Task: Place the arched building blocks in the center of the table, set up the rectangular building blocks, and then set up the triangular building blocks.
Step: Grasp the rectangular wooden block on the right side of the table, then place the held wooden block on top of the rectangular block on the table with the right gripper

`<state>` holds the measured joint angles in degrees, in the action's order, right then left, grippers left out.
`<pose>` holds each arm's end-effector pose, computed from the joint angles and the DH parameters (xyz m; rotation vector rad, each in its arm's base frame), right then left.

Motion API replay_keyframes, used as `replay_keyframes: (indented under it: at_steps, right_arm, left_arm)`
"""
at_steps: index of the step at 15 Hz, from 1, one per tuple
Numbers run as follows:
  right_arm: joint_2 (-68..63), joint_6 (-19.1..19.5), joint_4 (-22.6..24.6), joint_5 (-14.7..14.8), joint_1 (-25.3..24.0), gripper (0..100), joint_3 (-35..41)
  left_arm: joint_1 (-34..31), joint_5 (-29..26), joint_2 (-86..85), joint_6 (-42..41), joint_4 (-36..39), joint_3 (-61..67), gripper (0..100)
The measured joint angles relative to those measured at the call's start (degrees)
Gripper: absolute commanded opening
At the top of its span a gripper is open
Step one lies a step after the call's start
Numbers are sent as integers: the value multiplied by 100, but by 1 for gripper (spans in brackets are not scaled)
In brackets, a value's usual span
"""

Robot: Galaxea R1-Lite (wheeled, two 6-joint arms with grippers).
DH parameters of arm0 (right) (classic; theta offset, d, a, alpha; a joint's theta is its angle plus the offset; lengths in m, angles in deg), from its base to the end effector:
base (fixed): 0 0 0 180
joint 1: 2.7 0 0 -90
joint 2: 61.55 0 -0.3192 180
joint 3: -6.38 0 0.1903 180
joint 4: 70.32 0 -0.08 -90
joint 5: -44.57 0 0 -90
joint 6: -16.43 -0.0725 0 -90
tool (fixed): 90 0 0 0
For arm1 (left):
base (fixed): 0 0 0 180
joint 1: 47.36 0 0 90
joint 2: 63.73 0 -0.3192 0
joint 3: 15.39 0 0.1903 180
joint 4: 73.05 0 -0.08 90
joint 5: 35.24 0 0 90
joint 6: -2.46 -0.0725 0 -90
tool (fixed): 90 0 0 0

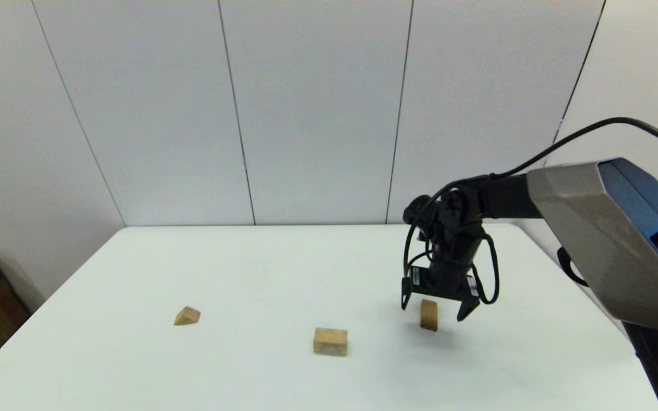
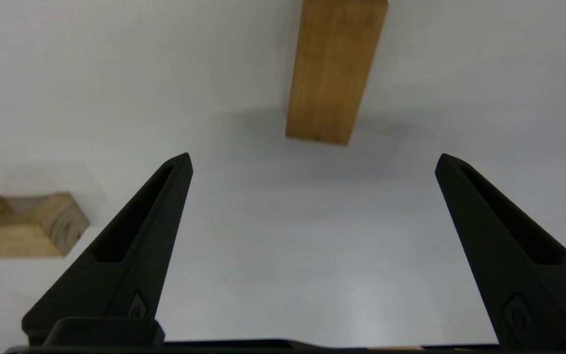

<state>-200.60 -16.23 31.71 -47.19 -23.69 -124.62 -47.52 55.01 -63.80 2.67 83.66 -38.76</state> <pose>0.4101 0.1597 0.0305 0.2039 1.5163 -0.1121 0.0079 0.0003 0.0757 -0.0037 -0.0026 0.0072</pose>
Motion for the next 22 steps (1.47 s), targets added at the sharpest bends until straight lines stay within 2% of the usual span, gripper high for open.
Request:
replay_keyframes:
  at_steps: [10,11,22]
  right_arm:
    - [-562,6,96,55,40,100,-336]
    - [-573,6,113,55,49,0,-336]
    - [-581,5,151,124,71,0,-339]
  left_arm:
    - [0,-2,0,-2,-2,0,100]
    - [0,0,0,-2,-5,0,100]
    - [0,0,0,-2,0,0,100]
